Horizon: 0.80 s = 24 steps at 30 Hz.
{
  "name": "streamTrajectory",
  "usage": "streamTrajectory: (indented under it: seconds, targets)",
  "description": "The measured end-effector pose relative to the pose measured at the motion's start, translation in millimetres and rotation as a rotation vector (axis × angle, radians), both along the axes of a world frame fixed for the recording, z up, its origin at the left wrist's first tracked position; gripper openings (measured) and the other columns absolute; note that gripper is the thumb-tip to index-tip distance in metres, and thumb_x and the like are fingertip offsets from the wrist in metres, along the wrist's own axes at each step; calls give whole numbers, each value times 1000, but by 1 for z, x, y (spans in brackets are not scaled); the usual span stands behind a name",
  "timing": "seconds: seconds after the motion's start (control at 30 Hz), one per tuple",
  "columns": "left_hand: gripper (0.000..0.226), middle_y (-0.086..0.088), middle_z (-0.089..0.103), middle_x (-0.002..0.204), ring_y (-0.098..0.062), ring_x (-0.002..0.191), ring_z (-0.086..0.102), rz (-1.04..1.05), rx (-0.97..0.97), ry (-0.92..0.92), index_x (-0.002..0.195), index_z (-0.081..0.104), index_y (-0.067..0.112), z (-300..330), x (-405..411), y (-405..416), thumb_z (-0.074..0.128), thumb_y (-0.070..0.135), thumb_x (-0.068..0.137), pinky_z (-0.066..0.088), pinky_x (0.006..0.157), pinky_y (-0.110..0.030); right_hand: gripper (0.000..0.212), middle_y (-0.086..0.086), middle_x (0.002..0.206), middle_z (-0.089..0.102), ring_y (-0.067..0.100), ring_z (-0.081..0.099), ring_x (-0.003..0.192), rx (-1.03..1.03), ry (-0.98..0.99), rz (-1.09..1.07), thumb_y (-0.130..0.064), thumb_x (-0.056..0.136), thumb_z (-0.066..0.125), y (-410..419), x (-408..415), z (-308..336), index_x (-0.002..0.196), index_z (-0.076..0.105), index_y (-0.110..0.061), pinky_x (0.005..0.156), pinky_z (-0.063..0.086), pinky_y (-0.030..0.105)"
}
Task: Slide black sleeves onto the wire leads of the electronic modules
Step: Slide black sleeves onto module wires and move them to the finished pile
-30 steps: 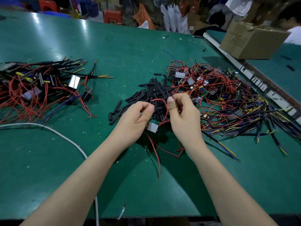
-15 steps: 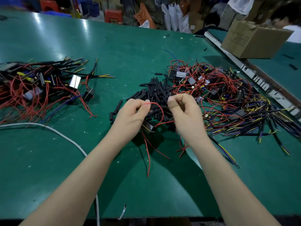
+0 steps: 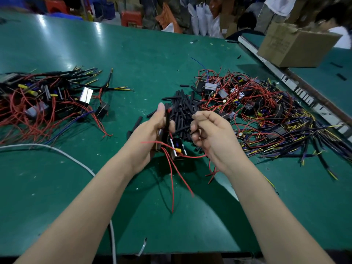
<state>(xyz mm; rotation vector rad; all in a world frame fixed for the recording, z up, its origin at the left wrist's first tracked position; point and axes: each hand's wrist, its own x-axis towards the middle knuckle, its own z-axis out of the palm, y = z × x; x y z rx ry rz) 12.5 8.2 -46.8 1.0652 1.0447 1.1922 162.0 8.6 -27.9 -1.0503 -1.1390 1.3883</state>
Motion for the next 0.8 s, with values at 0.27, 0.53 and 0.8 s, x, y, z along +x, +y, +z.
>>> streamTrajectory:
  seconds: [0.27, 0.53, 0.8]
  targets:
    - [24, 14, 55, 79, -20, 77, 54, -5, 332, 217, 93, 58, 38, -10, 2, -7, 71, 31, 73, 45, 73, -30, 19, -7, 52, 55, 4, 44, 39, -47, 89, -112, -7, 97, 46, 1, 5, 2, 85, 57, -16, 34, 30, 13]
    - [61, 15, 67, 92, -13, 81, 66, -91, 210, 164, 105, 53, 29, -11, -6, -9, 89, 21, 56, 52, 76, -24, 14, -10, 56, 57, 2, 47, 49, 91, 11, -152, -20, 97, 53, 4, 11, 0, 85, 59, -19, 42, 32, 14]
    - [14, 1, 71, 92, -7, 80, 65, -92, 122, 103, 88, 69, 23, -5, -4, -11, 62, 11, 88, 51, 69, -16, 11, -9, 58, 58, 7, 52, 55, 290, -12, -171, -18, 99, 51, 2, 13, 2, 89, 55, -20, 44, 34, 15]
